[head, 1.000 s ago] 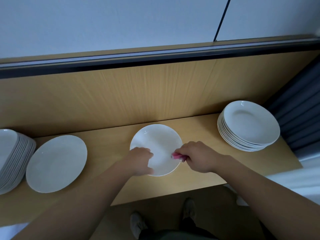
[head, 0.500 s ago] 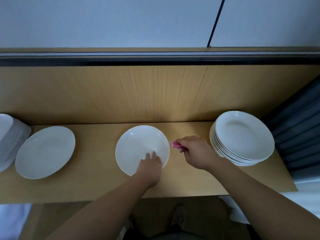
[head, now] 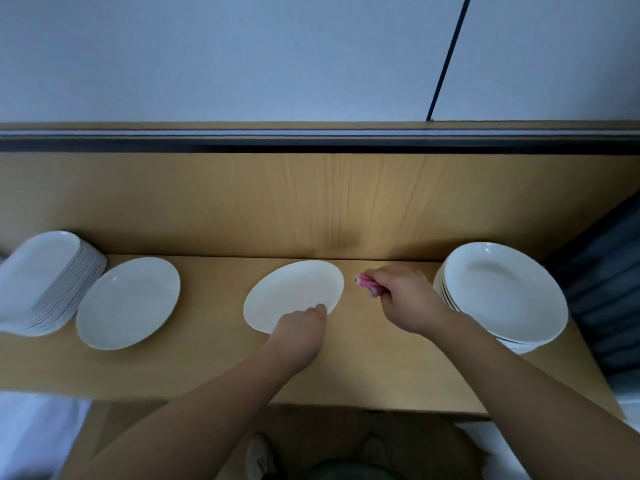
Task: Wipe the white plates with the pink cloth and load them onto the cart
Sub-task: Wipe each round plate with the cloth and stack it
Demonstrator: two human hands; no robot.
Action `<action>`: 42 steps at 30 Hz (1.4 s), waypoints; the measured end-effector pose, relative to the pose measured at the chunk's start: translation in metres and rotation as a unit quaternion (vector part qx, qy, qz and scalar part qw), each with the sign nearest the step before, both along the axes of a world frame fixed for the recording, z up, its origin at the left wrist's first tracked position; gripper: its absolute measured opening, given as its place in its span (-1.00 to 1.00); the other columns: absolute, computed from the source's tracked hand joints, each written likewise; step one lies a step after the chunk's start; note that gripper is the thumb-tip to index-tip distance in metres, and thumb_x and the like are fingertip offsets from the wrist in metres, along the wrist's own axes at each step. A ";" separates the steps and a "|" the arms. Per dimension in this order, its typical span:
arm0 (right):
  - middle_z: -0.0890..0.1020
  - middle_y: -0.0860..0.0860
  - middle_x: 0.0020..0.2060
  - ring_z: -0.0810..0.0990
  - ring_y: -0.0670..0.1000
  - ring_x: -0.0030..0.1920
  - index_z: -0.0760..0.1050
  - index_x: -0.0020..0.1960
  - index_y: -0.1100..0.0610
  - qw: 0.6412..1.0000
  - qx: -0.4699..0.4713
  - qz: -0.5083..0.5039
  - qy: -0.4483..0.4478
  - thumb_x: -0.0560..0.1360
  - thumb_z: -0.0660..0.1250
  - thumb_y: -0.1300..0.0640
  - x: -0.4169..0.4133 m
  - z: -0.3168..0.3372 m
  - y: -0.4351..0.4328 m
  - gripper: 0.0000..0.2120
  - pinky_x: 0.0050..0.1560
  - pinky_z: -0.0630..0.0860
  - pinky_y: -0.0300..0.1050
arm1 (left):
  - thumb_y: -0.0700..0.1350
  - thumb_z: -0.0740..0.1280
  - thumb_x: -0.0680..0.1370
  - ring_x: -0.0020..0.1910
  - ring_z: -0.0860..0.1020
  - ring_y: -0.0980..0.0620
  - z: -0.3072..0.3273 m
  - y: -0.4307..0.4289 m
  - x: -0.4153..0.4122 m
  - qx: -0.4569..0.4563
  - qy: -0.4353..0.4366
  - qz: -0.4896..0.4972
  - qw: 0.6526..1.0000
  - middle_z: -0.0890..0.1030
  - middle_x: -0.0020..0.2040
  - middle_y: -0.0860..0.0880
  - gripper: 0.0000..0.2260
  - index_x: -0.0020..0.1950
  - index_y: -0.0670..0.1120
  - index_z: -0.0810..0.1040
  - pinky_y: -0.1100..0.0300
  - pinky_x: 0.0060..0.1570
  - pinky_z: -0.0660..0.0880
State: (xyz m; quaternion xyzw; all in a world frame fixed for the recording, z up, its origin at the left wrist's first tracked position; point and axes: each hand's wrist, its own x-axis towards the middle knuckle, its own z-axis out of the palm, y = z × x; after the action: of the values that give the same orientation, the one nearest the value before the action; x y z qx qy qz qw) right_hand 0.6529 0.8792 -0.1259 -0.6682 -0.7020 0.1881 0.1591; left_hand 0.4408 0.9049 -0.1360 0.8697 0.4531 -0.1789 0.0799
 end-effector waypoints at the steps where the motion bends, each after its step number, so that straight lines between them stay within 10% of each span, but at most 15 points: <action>1: 0.61 -0.20 -0.11 0.55 -0.07 -0.02 0.55 0.16 -0.10 1.000 0.014 -0.003 0.002 0.45 0.16 0.23 -0.001 0.004 0.002 -0.60 0.03 0.51 0.00 | -0.29 0.10 0.59 -0.01 0.59 -0.10 0.007 0.004 -0.002 0.010 0.006 -0.004 1.000 0.56 0.10 -0.12 -0.70 0.33 -0.16 0.29 0.06 -0.18 0.46; 17: 0.58 -0.21 -0.13 0.55 -0.03 -0.03 0.55 0.21 -0.05 0.990 0.137 -0.017 0.011 0.50 0.25 0.32 -0.018 0.051 0.026 -0.61 0.02 0.53 0.09 | 0.00 0.08 0.66 -0.20 0.43 -0.06 0.077 0.031 -0.030 -0.027 -0.255 0.101 0.961 0.42 -0.24 0.01 -0.82 -0.01 -0.09 0.30 0.09 -0.32 0.21; 33: 0.61 -0.17 -0.03 0.54 0.01 0.03 0.51 0.23 -0.06 0.995 0.096 0.041 0.007 0.48 0.13 0.23 -0.065 0.050 0.056 -0.59 0.07 0.48 0.09 | -0.01 0.14 0.63 -0.14 0.49 0.01 0.059 0.058 -0.073 -0.063 -0.330 0.184 0.924 0.51 -0.14 0.02 -0.87 0.02 -0.04 0.40 0.06 -0.16 0.44; 42: 0.56 -0.08 0.24 0.47 0.07 0.21 0.47 0.34 0.01 0.991 0.084 0.103 -0.014 0.50 0.04 0.15 -0.117 0.039 0.102 -0.54 0.16 0.33 -0.02 | -0.12 0.34 0.52 0.23 0.35 0.08 0.059 0.083 -0.123 -0.125 -0.285 0.113 0.944 0.24 0.38 0.03 -0.35 0.54 0.10 0.14 0.31 0.13 0.27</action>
State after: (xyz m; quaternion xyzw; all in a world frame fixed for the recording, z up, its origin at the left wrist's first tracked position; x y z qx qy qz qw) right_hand 0.5358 0.9810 -0.0872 -0.5789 -0.7828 0.1347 0.1843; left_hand 0.3182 0.9880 -0.0769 0.8102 0.4810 0.0313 0.3335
